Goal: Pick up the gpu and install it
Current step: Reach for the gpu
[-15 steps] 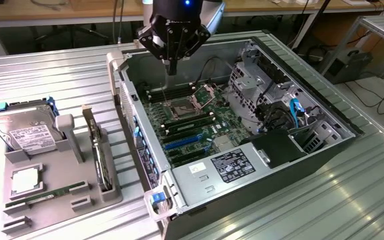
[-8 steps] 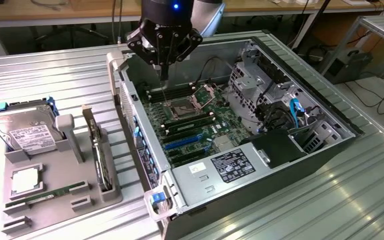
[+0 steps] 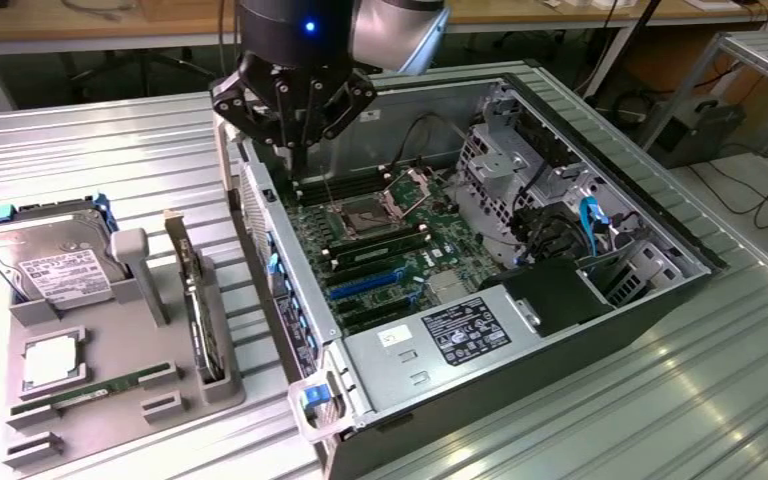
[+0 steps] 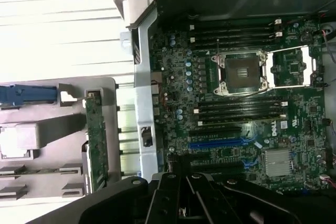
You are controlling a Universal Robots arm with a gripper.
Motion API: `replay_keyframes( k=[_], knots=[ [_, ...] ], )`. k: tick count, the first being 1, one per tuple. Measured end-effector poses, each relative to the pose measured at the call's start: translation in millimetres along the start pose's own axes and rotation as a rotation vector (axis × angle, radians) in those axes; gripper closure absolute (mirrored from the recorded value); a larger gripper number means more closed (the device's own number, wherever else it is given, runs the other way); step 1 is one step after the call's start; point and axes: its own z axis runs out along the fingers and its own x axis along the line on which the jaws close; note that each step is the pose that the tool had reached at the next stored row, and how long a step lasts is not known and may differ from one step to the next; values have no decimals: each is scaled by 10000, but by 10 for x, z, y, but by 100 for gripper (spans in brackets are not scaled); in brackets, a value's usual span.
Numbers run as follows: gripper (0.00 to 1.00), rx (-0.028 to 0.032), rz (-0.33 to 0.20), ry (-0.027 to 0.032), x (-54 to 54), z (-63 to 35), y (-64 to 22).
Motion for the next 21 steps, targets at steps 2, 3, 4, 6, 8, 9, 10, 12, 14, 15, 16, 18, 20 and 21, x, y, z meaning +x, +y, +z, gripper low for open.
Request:
replay_keyframes(
  k=[2, 3, 4, 6, 8, 9, 10, 12, 14, 15, 16, 18, 20, 21],
  knots=[
    [89, 3, -1, -1, 67, 2, -31],
    [89, 5, 0, -2, 103, 4, -46],
    [89, 10, 0, -1, 137, 5, -60],
    [89, 20, 0, -1, 205, 10, -86],
    [89, 34, -2, -4, 279, 17, -110],
    [89, 43, -2, -4, 315, 20, -119],
    [89, 53, -1, -4, 357, 24, -128],
    [89, 81, -1, -6, 446, 35, -144],
    [89, 150, -3, -12, 619, 57, -167],
    [89, 174, -5, -14, 682, 67, -174],
    [89, 187, -6, -16, 722, 74, -179],
    [89, 219, -5, -17, 819, 89, -189],
    [89, 241, -7, -19, 912, 108, -198],
    [89, 248, -8, -20, 950, 116, -202]
  ],
)
